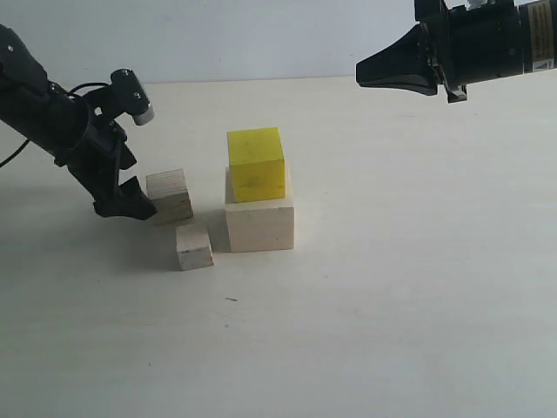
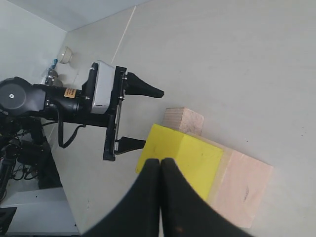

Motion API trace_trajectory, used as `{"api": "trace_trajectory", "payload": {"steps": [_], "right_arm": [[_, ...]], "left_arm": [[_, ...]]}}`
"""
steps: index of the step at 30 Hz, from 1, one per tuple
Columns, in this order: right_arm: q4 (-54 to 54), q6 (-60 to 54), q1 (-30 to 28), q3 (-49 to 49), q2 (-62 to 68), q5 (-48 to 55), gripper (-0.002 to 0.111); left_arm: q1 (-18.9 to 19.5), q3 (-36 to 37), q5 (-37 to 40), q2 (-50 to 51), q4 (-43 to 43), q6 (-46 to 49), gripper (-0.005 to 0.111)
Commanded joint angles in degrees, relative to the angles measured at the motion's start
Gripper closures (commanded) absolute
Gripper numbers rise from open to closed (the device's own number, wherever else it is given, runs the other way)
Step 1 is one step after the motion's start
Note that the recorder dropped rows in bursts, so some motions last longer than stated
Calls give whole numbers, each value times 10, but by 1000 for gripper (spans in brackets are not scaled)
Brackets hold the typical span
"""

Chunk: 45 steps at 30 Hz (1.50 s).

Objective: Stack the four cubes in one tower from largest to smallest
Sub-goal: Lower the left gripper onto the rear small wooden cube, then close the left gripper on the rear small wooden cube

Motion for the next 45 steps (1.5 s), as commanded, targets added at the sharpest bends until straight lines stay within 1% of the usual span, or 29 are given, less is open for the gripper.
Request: {"api": "trace_trajectory", "payload": {"steps": [1, 12, 18, 29, 33, 37, 41, 45], "right_arm": [[2, 0, -3, -3, -5, -5, 108], [2, 0, -3, -3, -5, -1, 108], [2, 0, -3, -3, -5, -1, 108], [2, 0, -3, -3, -5, -1, 108], [2, 0, -3, -3, -5, -1, 108], [2, 0, -3, -3, -5, -1, 108], [2, 0, -3, -3, -5, -2, 108], [2, 0, -3, -3, -5, -1, 108]], "left_arm": [[-2, -2, -13, 10, -1, 3, 18], [-2, -13, -21, 19, -10, 9, 18], [-2, -15, -14, 19, -62, 54, 18], [-4, -15, -9, 26, -66, 69, 18], [-24, -18, -9, 43, -57, 69, 18], [-42, -28, -20, 58, -22, 60, 18], [-43, -32, -37, 59, -4, 43, 18], [-43, -32, -37, 59, 1, 43, 19]]}}
